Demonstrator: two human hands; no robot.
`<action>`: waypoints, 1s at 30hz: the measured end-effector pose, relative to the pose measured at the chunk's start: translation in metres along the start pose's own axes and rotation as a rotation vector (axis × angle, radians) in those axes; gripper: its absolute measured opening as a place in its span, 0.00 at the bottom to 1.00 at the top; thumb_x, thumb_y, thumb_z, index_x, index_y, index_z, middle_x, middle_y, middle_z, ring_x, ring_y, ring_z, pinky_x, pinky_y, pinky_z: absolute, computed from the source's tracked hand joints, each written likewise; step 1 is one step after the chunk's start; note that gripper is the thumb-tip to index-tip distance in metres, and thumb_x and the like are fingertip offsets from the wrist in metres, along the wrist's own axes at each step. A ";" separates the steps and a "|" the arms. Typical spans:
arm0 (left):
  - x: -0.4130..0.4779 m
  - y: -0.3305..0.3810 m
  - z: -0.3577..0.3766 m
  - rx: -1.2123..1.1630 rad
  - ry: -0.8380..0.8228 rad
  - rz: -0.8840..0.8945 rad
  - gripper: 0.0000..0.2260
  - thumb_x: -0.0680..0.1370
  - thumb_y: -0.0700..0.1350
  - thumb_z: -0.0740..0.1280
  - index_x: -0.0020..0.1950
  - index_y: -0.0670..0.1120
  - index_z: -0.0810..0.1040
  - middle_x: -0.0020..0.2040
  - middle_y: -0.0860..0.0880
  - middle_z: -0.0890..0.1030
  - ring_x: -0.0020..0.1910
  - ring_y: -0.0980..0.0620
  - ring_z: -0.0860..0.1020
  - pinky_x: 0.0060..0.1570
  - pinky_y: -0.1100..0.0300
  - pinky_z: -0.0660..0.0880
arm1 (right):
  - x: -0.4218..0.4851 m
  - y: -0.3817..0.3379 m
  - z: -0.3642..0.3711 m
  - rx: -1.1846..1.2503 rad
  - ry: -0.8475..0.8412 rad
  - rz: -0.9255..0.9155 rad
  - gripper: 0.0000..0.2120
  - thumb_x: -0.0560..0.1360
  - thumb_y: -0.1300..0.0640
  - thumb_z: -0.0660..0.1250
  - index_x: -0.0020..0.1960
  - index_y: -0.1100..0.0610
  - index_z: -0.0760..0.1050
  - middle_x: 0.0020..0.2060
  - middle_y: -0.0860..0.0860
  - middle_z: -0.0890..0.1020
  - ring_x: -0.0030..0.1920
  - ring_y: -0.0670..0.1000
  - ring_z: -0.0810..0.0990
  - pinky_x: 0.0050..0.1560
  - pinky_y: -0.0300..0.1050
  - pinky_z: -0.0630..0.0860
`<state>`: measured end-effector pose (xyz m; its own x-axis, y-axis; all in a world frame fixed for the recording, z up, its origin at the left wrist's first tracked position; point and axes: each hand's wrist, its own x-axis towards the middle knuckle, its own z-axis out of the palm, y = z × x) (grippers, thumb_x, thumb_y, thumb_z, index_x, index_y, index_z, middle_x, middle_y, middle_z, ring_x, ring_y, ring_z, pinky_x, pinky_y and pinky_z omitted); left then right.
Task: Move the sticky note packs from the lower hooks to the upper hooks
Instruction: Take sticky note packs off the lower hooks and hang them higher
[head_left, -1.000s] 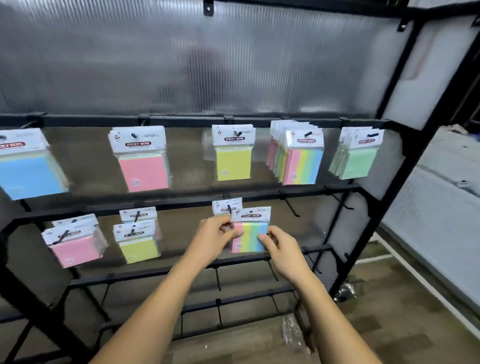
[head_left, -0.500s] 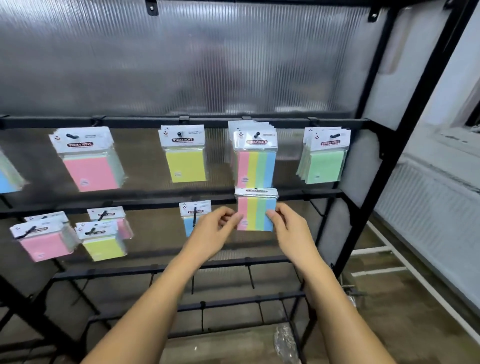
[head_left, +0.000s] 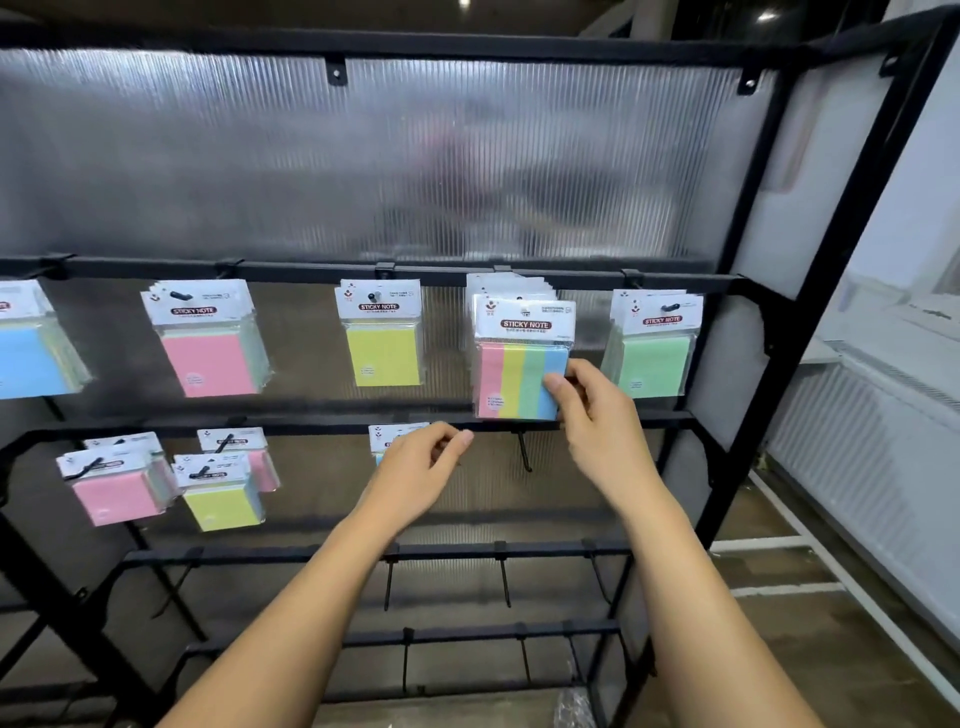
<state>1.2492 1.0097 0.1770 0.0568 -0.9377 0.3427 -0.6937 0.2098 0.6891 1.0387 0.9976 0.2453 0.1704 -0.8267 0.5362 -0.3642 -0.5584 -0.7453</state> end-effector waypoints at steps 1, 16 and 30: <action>0.003 0.002 0.000 0.038 0.008 0.020 0.11 0.80 0.57 0.60 0.45 0.54 0.77 0.39 0.58 0.80 0.42 0.61 0.77 0.45 0.59 0.74 | 0.004 -0.002 -0.001 0.000 0.004 -0.001 0.10 0.82 0.55 0.60 0.43 0.49 0.72 0.30 0.37 0.75 0.32 0.41 0.71 0.34 0.33 0.65; 0.012 0.014 0.005 0.251 0.045 0.056 0.08 0.80 0.52 0.61 0.47 0.50 0.77 0.38 0.55 0.77 0.39 0.56 0.75 0.40 0.55 0.76 | 0.035 0.006 0.003 -0.049 -0.058 0.142 0.14 0.82 0.51 0.59 0.45 0.59 0.74 0.38 0.56 0.79 0.39 0.61 0.76 0.43 0.55 0.76; 0.008 0.013 0.007 0.259 0.040 0.055 0.06 0.80 0.49 0.62 0.47 0.50 0.77 0.37 0.56 0.76 0.38 0.58 0.75 0.35 0.62 0.68 | 0.037 0.006 0.005 -0.096 -0.093 0.189 0.19 0.82 0.48 0.57 0.47 0.63 0.76 0.41 0.57 0.81 0.41 0.58 0.78 0.44 0.54 0.78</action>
<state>1.2354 1.0028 0.1845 0.0381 -0.9142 0.4035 -0.8569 0.1778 0.4838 1.0476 0.9633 0.2589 0.1727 -0.9211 0.3489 -0.4819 -0.3880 -0.7856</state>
